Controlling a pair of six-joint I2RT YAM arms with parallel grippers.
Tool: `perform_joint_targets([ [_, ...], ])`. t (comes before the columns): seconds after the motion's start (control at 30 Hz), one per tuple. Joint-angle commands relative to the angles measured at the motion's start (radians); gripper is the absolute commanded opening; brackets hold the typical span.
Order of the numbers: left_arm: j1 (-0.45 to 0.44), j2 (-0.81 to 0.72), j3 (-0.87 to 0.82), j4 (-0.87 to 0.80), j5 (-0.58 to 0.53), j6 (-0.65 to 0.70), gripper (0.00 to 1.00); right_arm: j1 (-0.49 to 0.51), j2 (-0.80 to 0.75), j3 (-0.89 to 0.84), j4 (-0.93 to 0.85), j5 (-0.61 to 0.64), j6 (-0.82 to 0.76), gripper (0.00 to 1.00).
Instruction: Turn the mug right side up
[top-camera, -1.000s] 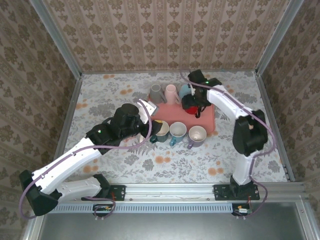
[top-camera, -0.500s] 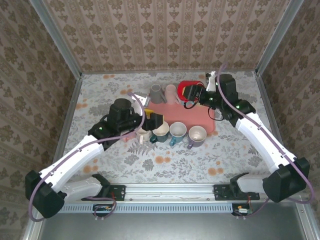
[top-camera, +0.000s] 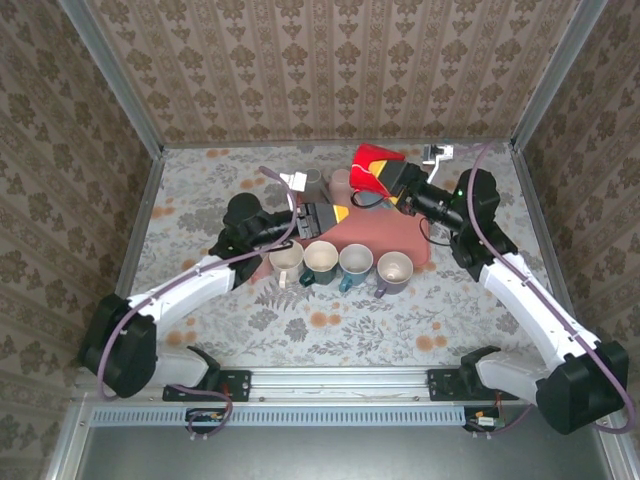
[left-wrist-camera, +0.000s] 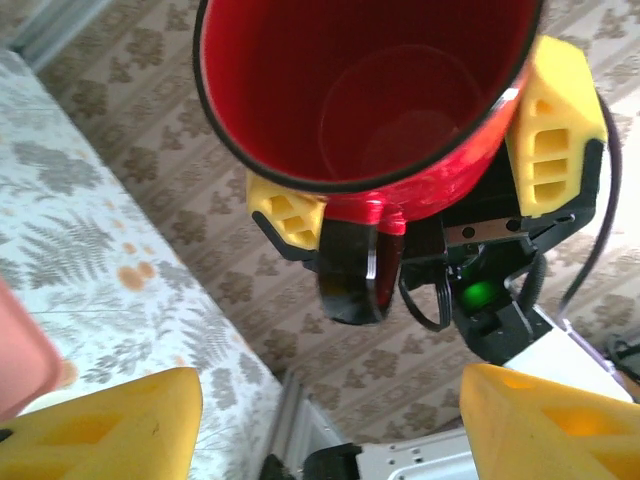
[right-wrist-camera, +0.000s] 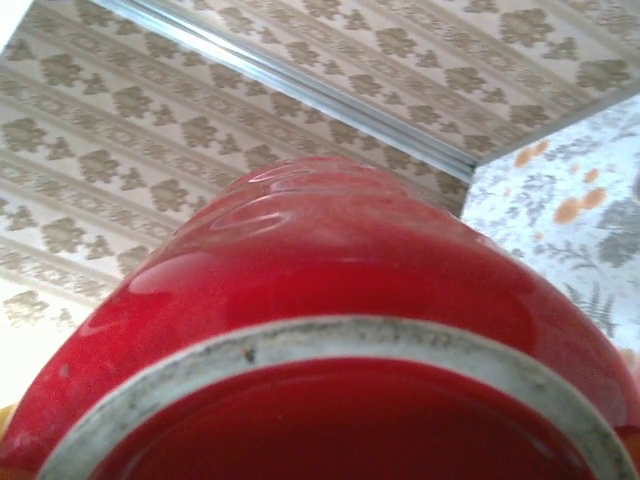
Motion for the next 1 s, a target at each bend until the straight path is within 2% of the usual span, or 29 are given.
perform_joint_targets([
  [0.0,-0.003,0.009,0.009,0.207,0.064,-0.100,0.68,0.016,-0.044,0.021,0.155,-0.054,0.052,0.57],
  [0.4,-0.011,0.053,0.024,0.305,0.093,-0.127,0.54,0.075,-0.012,0.000,0.179,-0.059,0.062,0.57],
  [0.63,-0.011,0.115,0.045,0.406,0.093,-0.188,0.47,0.114,0.014,-0.003,0.196,-0.065,0.075,0.54],
  [0.8,-0.006,0.124,0.051,0.404,0.085,-0.181,0.32,0.126,0.013,-0.014,0.182,-0.064,0.054,0.53],
  [0.97,-0.005,0.100,0.037,0.395,0.076,-0.163,0.07,0.127,0.009,-0.040,0.186,-0.050,0.055,0.52],
])
